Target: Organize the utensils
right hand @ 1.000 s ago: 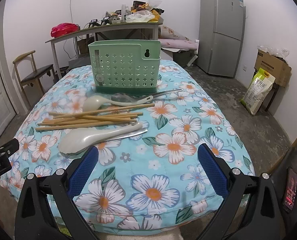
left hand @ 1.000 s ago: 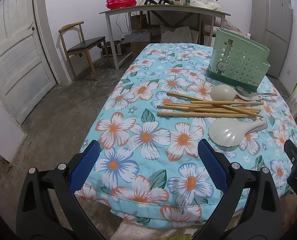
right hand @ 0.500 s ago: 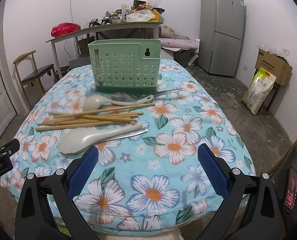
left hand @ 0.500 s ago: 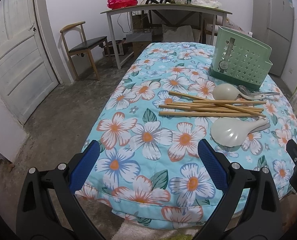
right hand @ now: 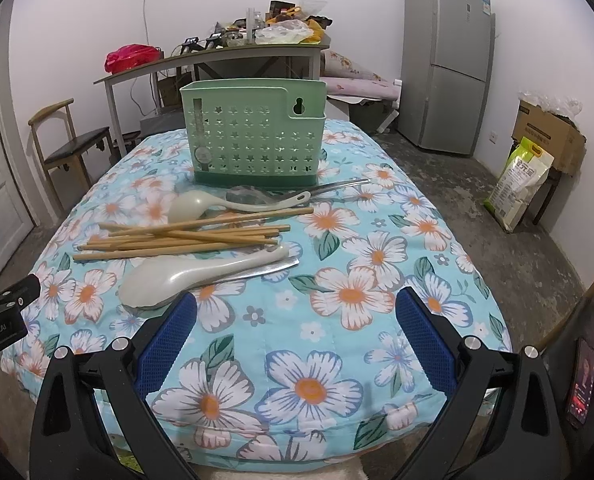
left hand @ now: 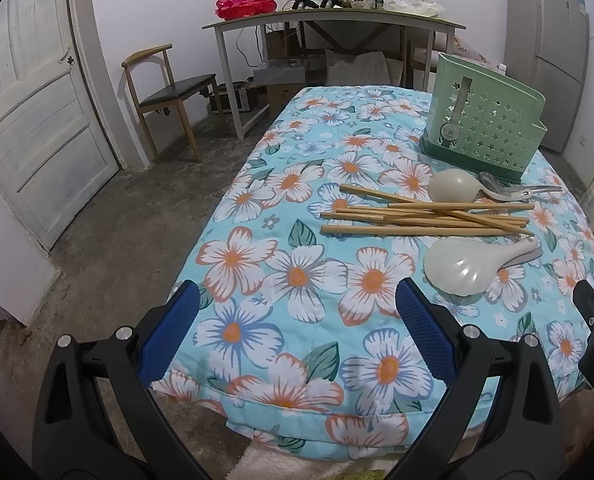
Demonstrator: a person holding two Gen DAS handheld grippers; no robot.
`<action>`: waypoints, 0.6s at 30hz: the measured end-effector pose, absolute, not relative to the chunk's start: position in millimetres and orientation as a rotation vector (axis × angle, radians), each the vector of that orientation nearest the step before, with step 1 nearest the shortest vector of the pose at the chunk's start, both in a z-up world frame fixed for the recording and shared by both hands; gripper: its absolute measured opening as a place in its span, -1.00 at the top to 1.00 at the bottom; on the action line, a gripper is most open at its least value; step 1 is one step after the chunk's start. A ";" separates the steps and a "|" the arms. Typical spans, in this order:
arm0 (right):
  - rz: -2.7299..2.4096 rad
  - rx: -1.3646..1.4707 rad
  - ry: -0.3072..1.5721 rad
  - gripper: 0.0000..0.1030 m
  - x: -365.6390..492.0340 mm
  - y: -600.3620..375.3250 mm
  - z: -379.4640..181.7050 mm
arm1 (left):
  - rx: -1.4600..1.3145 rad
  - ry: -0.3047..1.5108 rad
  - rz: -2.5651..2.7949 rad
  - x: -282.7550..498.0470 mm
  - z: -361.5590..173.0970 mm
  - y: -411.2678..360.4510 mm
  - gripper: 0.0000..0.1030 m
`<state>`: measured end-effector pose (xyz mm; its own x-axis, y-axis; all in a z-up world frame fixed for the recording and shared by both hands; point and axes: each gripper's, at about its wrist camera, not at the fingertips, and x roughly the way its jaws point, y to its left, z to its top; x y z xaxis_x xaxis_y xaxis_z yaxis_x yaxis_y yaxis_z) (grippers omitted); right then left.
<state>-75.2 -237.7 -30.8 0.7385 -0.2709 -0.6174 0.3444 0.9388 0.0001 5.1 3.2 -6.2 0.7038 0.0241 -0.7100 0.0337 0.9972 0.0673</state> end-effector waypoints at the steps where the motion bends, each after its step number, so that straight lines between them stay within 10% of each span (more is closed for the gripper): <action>1: -0.340 0.118 0.659 -0.88 -75.4 -237.9 -30.4 | 0.078 0.790 -0.005 5.2 -6.4 3.4 -0.83; 18: -0.339 0.116 0.662 -0.88 -75.6 -236.9 -29.9 | 0.081 0.791 -0.004 6.1 -6.5 3.9 -0.84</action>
<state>-75.6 -236.9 -29.9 0.7364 -0.2713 -0.6197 0.3443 0.9388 -0.0018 6.1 3.9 -6.5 0.7030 0.0267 -0.7107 0.0341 0.9969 0.0712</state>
